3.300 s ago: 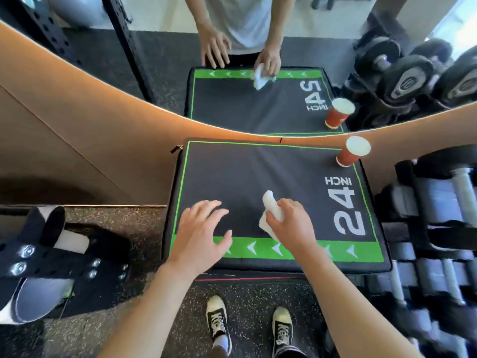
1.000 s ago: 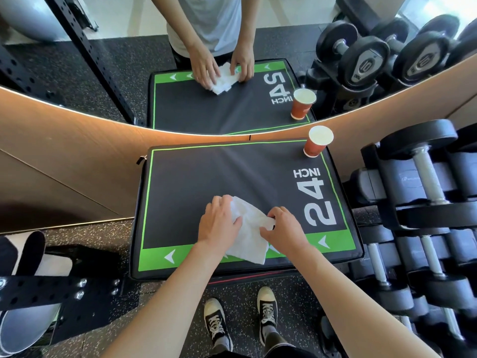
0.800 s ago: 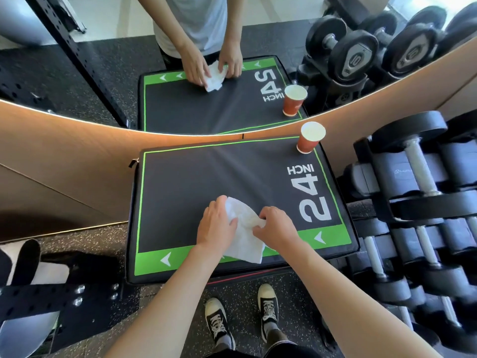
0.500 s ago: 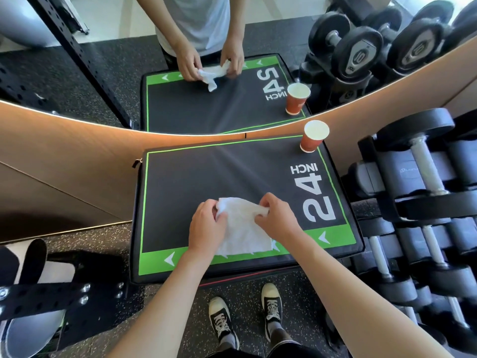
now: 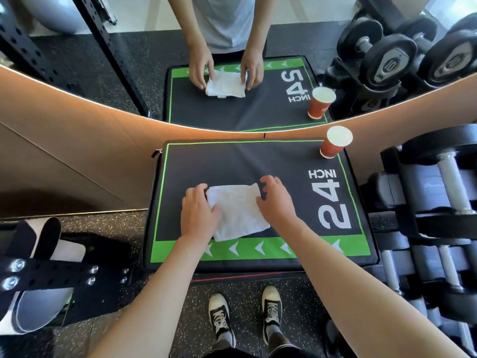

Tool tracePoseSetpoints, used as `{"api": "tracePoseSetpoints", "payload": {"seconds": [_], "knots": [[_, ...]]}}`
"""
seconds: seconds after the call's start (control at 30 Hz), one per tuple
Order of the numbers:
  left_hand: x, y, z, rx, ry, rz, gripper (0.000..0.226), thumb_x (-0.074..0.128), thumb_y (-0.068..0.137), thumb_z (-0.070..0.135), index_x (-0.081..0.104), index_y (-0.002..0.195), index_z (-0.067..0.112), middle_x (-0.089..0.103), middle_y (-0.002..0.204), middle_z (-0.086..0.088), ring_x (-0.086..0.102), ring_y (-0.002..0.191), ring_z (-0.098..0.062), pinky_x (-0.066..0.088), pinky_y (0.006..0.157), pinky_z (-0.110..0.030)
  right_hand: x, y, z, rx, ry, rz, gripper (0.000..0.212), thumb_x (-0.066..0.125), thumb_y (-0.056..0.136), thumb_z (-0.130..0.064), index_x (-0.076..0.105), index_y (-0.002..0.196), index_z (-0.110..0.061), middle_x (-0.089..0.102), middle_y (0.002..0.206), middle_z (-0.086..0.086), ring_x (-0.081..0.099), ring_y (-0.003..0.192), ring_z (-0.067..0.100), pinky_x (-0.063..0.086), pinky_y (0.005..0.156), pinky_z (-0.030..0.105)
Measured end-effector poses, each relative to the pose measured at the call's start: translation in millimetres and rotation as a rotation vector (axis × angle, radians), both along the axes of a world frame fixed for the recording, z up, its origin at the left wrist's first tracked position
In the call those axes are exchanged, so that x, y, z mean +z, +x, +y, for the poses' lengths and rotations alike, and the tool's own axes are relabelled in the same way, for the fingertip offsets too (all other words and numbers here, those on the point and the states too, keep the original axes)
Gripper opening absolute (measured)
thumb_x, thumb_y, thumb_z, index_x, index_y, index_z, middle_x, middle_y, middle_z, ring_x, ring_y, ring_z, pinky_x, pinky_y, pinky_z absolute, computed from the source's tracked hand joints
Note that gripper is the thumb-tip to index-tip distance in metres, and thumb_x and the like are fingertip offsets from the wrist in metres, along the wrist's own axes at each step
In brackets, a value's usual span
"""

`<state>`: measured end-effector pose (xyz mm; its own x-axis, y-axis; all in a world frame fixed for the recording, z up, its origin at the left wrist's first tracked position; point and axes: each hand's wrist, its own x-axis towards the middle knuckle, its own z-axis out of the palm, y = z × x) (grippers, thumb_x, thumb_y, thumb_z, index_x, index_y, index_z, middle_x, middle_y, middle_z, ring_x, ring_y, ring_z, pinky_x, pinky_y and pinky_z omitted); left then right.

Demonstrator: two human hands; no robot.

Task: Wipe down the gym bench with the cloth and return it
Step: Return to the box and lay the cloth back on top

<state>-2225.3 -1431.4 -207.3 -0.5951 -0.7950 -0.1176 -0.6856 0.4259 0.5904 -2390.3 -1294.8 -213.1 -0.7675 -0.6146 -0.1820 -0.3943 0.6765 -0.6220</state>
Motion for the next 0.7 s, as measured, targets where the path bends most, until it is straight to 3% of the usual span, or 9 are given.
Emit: {"api": "tracePoseSetpoints", "payload": {"seconds": [0.13, 0.3, 0.43, 0.53, 0.7], "knots": [[-6.5, 10.6, 21.6, -0.254, -0.22, 0.002, 0.041, 0.077, 0.086, 0.012, 0.066, 0.125, 0.013, 0.057, 0.126, -0.005, 0.055, 0.11, -0.031, 0.054, 0.084, -0.049, -4.7, 15.0, 8.4, 0.196, -0.032, 0.152, 0.028, 0.068, 0.094, -0.014, 0.065, 0.122, -0.015, 0.056, 0.114, -0.002, 0.055, 0.101, 0.023, 0.048, 0.077, 0.034], [-15.4, 16.2, 38.8, -0.422, -0.132, -0.08, 0.049, 0.075, 0.093, 0.019, 0.063, 0.14, 0.018, 0.052, 0.152, -0.002, 0.048, 0.139, -0.027, 0.047, 0.108, -0.045, -22.2, 32.2, 17.4, 0.426, -0.042, 0.236, 0.025, 0.072, 0.094, -0.016, 0.074, 0.119, -0.016, 0.066, 0.122, -0.001, 0.058, 0.106, 0.027, 0.051, 0.09, 0.043], [-21.8, 27.3, 25.9, -0.477, -0.139, -0.086, 0.053, 0.076, 0.091, 0.017, 0.064, 0.142, 0.025, 0.048, 0.158, 0.002, 0.042, 0.147, -0.024, 0.043, 0.114, -0.045, -18.1, 32.2, 18.6, 0.433, 0.097, 0.241, 0.038, 0.062, 0.101, -0.03, 0.062, 0.138, -0.025, 0.051, 0.148, -0.008, 0.046, 0.134, 0.021, 0.04, 0.1, 0.041], [-15.9, 24.6, 13.2, -0.515, -0.123, -0.148, 0.053, 0.074, 0.094, 0.02, 0.061, 0.145, 0.031, 0.04, 0.165, 0.005, 0.03, 0.155, -0.021, 0.036, 0.119, -0.042, -8.0, 29.1, 12.2, 0.491, 0.211, 0.269, 0.053, 0.058, 0.102, -0.036, 0.045, 0.152, -0.025, 0.038, 0.159, -0.008, 0.035, 0.144, 0.02, 0.035, 0.108, 0.041], [-1.2, 11.0, 18.3, -0.575, -0.182, -0.206, 0.068, 0.065, 0.099, 0.021, 0.035, 0.161, 0.021, 0.024, 0.172, 0.004, 0.017, 0.16, -0.018, 0.025, 0.125, -0.038, 0.0, 29.6, 7.1, 0.56, 0.212, 0.343, 0.062, 0.062, 0.1, -0.027, 0.037, 0.157, -0.02, 0.029, 0.166, -0.004, 0.026, 0.153, 0.019, 0.033, 0.114, 0.041]]}}
